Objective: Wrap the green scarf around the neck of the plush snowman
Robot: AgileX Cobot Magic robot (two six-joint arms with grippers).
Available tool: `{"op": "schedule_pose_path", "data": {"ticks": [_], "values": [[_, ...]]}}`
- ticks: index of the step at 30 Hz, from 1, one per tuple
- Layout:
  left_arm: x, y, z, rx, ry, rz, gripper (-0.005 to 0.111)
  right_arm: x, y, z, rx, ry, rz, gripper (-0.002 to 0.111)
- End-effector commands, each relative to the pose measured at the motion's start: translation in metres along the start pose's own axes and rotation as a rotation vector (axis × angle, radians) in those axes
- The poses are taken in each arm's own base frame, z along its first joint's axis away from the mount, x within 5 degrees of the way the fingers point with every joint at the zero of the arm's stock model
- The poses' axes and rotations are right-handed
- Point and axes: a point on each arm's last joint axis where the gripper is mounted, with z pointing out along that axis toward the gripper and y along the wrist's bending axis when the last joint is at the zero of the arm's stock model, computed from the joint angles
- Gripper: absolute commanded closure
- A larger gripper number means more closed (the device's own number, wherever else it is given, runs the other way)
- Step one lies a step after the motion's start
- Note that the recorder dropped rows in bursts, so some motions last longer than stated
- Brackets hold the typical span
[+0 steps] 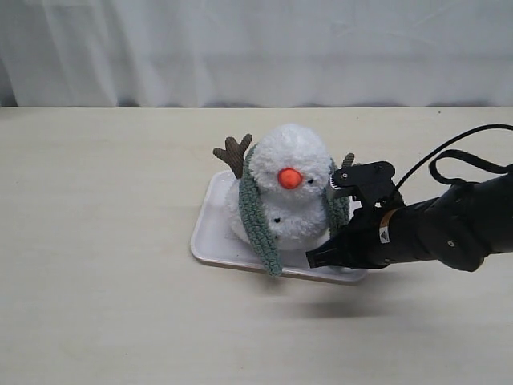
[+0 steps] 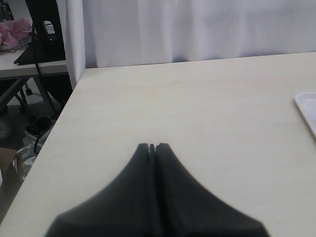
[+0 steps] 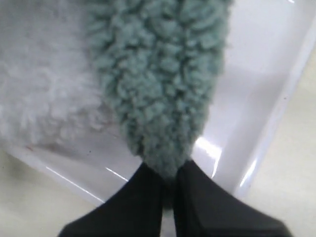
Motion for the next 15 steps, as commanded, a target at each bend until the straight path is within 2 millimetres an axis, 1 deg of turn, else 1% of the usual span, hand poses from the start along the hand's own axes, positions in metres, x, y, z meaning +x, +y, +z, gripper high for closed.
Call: {"op": "schedule_pose_path", "data": {"ticks": [1, 6, 9, 13, 15], "values": [[0.0, 0.0, 0.0, 0.001, -0.011, -0.004, 0.107, -0.003, -0.002, -0.014, 0.018, 0.0, -0.012, 0.104], [0.0, 0.0, 0.0, 0.001, -0.011, -0.004, 0.107, -0.006, -0.004, -0.03, 0.042, 0.012, -0.003, 0.104], [0.0, 0.0, 0.0, 0.001, -0.011, -0.004, 0.107, -0.007, -0.004, -0.037, 0.044, 0.013, 0.043, 0.104], [0.0, 0.0, 0.0, 0.001, -0.011, -0.004, 0.107, -0.008, -0.003, -0.041, 0.043, 0.041, 0.106, 0.104], [0.0, 0.0, 0.0, 0.001, -0.011, -0.004, 0.107, -0.008, -0.003, -0.042, 0.042, 0.088, 0.12, 0.104]]}}
